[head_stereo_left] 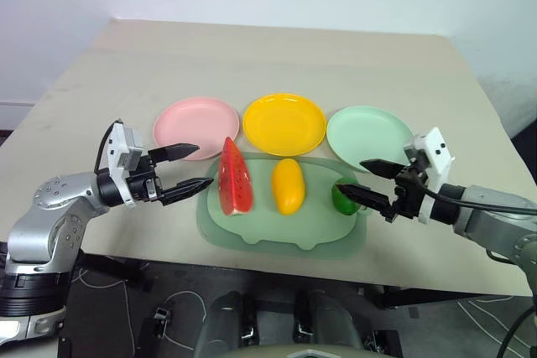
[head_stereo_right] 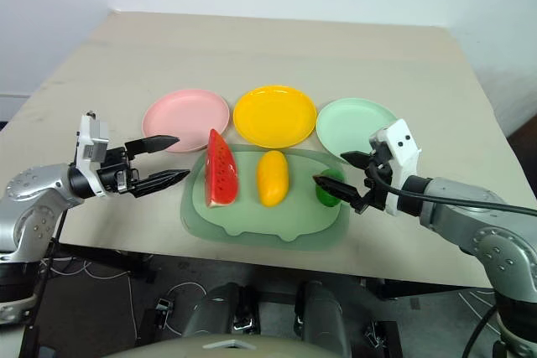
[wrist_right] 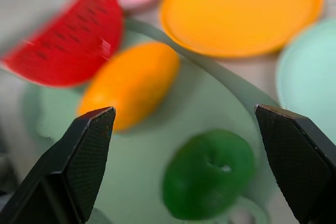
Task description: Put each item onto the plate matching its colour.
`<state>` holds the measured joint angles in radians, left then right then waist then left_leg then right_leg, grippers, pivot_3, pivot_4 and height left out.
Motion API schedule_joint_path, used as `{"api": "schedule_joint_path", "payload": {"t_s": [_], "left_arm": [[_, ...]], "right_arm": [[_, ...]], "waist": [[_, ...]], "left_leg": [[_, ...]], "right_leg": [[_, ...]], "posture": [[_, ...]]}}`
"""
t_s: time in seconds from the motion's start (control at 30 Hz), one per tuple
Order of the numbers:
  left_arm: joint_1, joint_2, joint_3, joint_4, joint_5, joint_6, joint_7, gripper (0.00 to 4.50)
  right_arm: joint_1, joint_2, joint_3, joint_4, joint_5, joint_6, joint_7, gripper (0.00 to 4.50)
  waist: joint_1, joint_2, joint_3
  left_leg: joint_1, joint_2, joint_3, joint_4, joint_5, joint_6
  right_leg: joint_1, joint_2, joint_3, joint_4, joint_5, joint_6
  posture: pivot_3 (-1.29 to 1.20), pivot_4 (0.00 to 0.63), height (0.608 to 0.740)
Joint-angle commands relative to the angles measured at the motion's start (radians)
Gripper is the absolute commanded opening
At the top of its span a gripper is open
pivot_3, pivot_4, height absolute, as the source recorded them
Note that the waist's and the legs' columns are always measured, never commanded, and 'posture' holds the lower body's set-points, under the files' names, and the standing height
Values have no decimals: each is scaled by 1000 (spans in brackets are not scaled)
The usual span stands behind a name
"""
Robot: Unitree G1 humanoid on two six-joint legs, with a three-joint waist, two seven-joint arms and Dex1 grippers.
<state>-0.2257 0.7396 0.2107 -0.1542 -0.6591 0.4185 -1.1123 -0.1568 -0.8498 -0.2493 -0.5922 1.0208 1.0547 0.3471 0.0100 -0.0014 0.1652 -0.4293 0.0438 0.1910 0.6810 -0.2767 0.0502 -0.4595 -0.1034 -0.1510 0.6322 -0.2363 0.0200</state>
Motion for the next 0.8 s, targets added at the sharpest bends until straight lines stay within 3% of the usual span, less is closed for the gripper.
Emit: {"api": "schedule_joint_path", "payload": {"t_s": [0.03, 0.3, 0.67, 0.8], "left_arm": [[-26, -1, 3, -38, -9, 5, 13, 4465], [-64, -14, -17, -17, -1, 6, 21, 4465], [8, 10, 12, -16, 3, -21, -8, 4465], [25, 10, 17, -10, 9, -40, -17, 4500]], "right_arm": [[-19, -5, 16, -13, -29, 24, -35, 4500], [-28, 63, 135, 41, -132, 53, -90, 4500], [-41, 125, 162, 74, -207, 61, -70, 4500], [-47, 130, 147, 75, -221, 55, -47, 3595]], "waist": [[0, 0, 0], [-1, 0, 0], [-5, 0, 0], [-4, 0, 0]], "left_leg": [[0, 0, 0, 0, 0, 0], [-1, 0, 1, 0, 1, -1], [-4, 0, 2, 1, 1, -2], [-4, 0, 2, 1, 1, -2]], "right_leg": [[0, 0, 0, 0, 0, 0], [2, 1, 0, 0, 0, 0], [-1, 1, 0, 1, 1, 2], [-1, 1, 0, 2, 1, 1]], "posture": [[0, 150, 696], [0, 150, 696], [0, 150, 696], [0, 150, 696]]}}
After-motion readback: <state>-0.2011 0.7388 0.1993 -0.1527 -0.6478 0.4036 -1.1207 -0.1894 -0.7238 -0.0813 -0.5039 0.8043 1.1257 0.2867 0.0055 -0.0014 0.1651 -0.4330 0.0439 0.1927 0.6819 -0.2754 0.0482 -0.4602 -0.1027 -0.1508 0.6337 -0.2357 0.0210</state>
